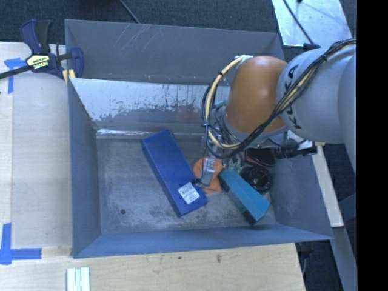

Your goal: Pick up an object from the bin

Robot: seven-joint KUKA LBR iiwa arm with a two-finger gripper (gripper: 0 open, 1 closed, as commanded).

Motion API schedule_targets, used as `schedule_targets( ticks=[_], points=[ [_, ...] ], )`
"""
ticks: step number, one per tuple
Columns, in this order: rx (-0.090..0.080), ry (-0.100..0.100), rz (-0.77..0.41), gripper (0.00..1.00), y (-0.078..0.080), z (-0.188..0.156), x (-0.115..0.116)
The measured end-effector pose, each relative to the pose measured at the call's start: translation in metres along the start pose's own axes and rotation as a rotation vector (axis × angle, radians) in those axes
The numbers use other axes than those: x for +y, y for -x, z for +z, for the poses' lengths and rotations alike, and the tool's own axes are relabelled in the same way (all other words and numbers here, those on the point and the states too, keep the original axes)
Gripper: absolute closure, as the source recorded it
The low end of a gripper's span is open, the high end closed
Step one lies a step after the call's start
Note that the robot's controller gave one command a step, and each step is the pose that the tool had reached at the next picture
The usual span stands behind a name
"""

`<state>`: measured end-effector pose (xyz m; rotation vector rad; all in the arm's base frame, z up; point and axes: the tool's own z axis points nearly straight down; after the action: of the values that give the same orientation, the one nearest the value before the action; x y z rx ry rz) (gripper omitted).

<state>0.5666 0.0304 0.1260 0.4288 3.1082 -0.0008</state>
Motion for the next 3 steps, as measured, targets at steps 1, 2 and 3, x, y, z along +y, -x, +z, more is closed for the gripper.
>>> schedule_targets(
  ticks=[1,2,3],
  points=[
    [0.001,0.001,-0.039,0.00,-0.003,0.036,-0.006],
    [-0.001,0.001,0.129,1.00,0.017,0.054,0.003],
    [0.001,0.000,0.129,0.00,0.016,0.055,0.003]
  ],
)
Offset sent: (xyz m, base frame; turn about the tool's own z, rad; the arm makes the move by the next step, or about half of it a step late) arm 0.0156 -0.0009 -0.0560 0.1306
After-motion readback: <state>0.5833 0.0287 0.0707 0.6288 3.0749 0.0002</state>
